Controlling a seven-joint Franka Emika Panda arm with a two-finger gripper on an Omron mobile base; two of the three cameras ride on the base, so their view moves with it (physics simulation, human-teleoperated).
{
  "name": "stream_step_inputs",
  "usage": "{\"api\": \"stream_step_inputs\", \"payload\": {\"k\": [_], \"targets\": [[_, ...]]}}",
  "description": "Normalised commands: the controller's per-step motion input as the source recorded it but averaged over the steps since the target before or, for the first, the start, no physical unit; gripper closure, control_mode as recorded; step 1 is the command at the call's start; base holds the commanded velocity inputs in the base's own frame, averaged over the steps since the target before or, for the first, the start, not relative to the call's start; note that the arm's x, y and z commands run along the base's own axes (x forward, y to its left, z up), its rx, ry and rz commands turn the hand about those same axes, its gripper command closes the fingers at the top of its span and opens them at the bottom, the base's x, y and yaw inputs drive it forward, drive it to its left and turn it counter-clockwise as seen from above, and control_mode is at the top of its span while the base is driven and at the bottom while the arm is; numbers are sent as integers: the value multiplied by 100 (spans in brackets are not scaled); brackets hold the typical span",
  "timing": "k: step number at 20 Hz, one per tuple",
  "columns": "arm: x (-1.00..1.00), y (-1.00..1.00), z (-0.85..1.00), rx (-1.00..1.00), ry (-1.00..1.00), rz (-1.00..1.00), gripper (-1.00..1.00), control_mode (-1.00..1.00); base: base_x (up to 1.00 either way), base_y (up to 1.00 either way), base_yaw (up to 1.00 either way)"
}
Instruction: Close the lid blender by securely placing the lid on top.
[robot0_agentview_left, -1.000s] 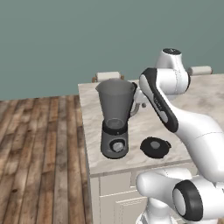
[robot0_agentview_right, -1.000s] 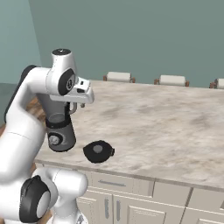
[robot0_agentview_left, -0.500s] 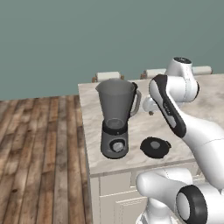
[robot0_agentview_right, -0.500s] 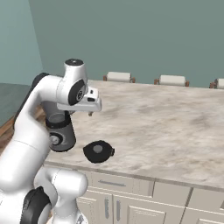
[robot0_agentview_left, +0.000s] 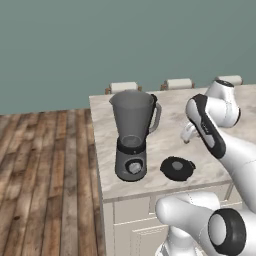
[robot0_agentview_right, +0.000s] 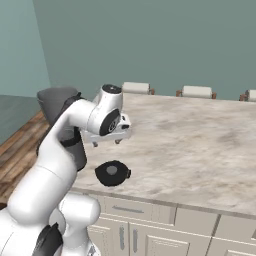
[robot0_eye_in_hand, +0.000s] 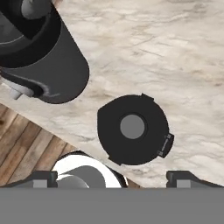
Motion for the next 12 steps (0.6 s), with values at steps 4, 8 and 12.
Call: {"api": "stream_step_inputs", "payload": {"k": [4,8,12], "targets": [[0,0,-77,-5,0,32,-100,-100,0,0,0],[0,10,-70,-7,0,26,-100,-100,0,0,0],[2,11,-51,-6,3,12,-100,-100,0,0,0]]}}
